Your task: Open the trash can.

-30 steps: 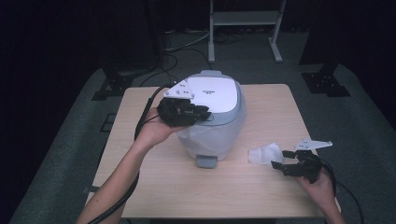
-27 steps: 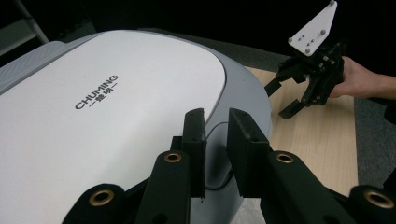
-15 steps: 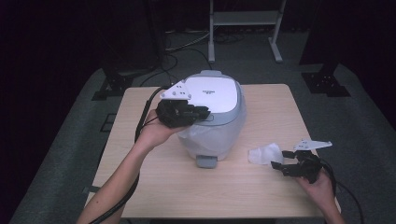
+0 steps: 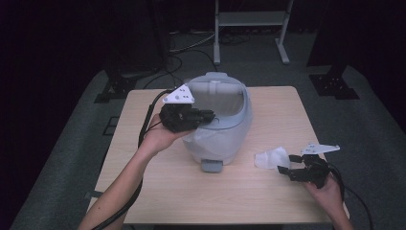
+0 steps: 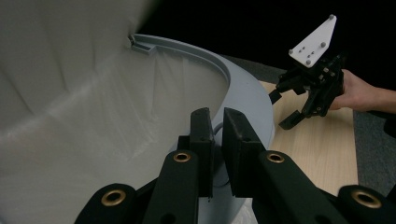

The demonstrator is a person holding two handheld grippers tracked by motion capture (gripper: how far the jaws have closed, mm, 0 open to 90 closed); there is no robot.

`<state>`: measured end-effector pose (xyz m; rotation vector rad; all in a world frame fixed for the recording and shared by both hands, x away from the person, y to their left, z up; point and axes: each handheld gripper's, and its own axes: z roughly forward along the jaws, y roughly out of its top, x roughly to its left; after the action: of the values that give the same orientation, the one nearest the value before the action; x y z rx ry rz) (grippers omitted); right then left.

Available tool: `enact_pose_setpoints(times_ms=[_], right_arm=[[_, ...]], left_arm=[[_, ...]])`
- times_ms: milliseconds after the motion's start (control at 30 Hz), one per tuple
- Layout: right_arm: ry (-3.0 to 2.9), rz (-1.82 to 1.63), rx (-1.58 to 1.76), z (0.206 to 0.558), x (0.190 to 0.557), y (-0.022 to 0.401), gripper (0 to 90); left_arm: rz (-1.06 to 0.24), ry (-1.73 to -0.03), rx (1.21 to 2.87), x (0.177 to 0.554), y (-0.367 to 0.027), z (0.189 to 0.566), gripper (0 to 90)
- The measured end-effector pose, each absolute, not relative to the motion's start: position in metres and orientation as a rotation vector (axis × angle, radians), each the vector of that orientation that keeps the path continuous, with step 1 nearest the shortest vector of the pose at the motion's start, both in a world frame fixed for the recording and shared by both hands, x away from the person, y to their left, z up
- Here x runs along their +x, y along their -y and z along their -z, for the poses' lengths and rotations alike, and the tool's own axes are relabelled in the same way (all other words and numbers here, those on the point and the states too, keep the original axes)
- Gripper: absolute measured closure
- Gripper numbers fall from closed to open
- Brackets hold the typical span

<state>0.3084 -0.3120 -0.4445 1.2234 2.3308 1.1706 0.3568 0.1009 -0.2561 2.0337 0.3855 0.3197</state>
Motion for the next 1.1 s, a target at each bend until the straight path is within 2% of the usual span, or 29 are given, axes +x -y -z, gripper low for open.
enact_pose_setpoints(times_ms=[167,267,667,1100], right_arm=[[-2.332,-1.17,1.223,0.444,0.308,0.312,27.7],[-2.327,-1.174,1.23,0.444,0.308,0.314,27.7],[-2.331,-1.165,1.235,0.446,0.309,0.312,27.6],[-2.34,-1.118,1.228,0.449,0.316,0.306,27.9]], left_arm=[[-0.33,-0.389,2.039,0.357,-0.1,0.255,81.7],[-0.352,-0.384,2.063,0.354,-0.102,0.251,74.4],[-0.458,-0.412,2.006,0.335,-0.15,0.227,70.8],[-0.505,-0.502,2.003,0.319,-0.2,0.254,67.3]])
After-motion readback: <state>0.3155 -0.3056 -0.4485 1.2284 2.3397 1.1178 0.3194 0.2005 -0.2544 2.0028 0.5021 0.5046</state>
